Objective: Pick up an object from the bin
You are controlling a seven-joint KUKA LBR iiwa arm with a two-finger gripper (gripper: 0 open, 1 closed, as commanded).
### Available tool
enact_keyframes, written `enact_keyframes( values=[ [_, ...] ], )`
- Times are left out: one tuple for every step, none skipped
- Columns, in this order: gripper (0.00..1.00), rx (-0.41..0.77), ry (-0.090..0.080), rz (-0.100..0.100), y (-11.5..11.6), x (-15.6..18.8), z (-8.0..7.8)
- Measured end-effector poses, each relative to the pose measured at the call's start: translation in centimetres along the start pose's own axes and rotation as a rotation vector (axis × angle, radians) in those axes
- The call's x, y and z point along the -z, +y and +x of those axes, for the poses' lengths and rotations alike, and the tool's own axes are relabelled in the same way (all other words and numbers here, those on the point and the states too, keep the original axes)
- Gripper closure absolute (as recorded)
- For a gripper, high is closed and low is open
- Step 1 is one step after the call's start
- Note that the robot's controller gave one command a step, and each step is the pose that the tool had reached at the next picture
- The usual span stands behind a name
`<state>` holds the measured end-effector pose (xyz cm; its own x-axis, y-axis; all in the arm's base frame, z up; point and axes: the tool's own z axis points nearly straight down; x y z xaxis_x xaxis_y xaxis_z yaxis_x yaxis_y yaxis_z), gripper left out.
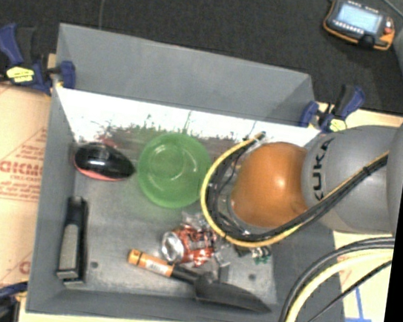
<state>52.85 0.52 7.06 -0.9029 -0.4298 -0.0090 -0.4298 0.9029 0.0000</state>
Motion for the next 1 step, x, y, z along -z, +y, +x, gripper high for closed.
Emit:
enact_keyframes(
  values=[
    [0.0, 0.298, -0.004, 0.001, 8.47, -0.01, -3.43]
  ],
)
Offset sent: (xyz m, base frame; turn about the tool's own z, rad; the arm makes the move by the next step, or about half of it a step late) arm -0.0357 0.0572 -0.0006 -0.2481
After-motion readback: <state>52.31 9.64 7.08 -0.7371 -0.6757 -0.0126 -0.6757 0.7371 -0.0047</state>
